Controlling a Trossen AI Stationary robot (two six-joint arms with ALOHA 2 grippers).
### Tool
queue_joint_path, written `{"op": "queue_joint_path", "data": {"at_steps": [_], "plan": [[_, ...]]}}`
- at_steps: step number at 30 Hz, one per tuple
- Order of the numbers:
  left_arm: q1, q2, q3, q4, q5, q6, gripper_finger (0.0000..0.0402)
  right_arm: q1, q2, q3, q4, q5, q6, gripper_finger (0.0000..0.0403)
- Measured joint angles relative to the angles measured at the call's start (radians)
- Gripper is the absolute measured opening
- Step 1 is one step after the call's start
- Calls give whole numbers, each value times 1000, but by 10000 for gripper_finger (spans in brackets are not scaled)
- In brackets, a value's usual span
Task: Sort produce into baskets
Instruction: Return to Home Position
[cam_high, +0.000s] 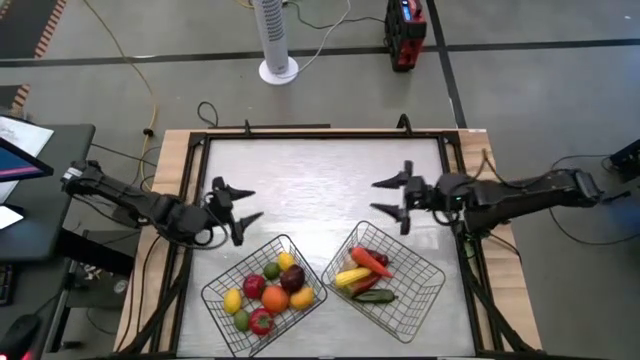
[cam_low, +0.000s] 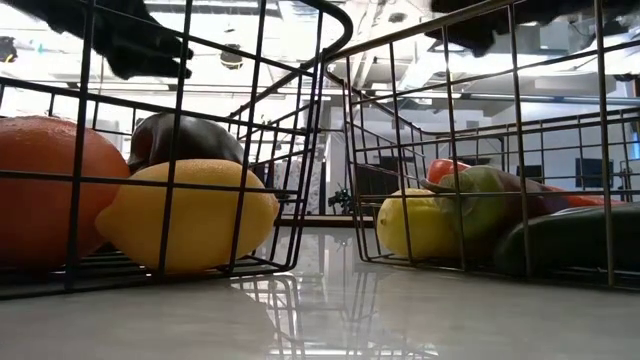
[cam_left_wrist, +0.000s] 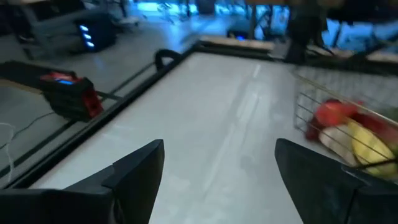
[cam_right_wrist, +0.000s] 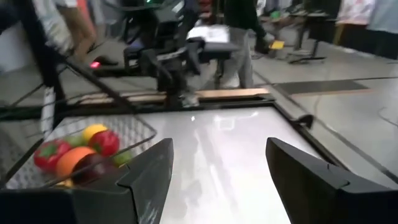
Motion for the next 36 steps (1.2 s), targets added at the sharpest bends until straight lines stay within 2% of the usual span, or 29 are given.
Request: {"op": "queue_joint_path", "data": {"at_steps": [4, 12, 20, 25, 29, 33, 36], "plan": [[2, -138, -76, -4, -51, -2, 283, -39, -148, -85, -11, 9, 24, 285], [2, -359, -185, -24, -82, -11, 263, -87, -376, -272, 8, 56, 72, 285], [1, -439, -285, -26, -117, 89, 246, -117, -505, -442, 79, 73, 105, 285], [1, -513, -404, -8, -138, 151, 234, -116, -585, -529, 86, 208, 146, 285], [-11, -572, -409, 12, -88, 204, 224, -115, -660, -575, 97, 229, 143, 285], [-35, -656, -408, 0, -79, 267, 216, -96, -731, -585, 10, 205, 155, 285], [-45, -711, -408, -8, 4, 280, 215, -66, -773, -585, -44, 204, 184, 285]]}}
